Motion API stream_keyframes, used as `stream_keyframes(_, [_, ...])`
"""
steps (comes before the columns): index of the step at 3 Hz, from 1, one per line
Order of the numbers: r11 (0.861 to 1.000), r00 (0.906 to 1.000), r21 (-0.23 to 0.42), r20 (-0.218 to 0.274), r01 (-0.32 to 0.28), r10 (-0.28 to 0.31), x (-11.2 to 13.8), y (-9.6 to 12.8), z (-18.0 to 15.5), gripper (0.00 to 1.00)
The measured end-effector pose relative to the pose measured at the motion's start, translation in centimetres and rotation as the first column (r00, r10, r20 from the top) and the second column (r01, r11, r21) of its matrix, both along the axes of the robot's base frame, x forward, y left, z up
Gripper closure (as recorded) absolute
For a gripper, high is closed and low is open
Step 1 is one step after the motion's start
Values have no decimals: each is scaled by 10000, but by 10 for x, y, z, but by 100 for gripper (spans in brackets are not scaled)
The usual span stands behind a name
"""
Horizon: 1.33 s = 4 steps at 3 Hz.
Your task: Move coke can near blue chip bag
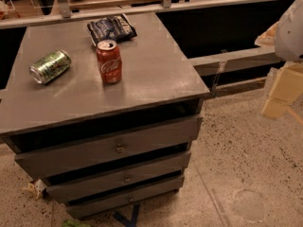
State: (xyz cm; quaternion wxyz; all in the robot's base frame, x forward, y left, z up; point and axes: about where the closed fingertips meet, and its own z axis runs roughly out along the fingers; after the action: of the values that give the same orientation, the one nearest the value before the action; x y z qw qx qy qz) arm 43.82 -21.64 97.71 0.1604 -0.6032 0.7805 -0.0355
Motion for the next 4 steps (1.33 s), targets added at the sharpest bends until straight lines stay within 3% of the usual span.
stream_keyframes(1, [10000,10000,2,2,1,-1,0,0,0,0])
stream_keyframes(2, [9901,9973,1205,56,720,-732,-1,3,-4,0])
stream_keyframes(3, [9029,9609,3335,-394,2712,-2741,-10,-8,-32,0])
stream_keyframes(4, [7801,9212,5046,-893,3697,-3788,-27,-2,-69,0])
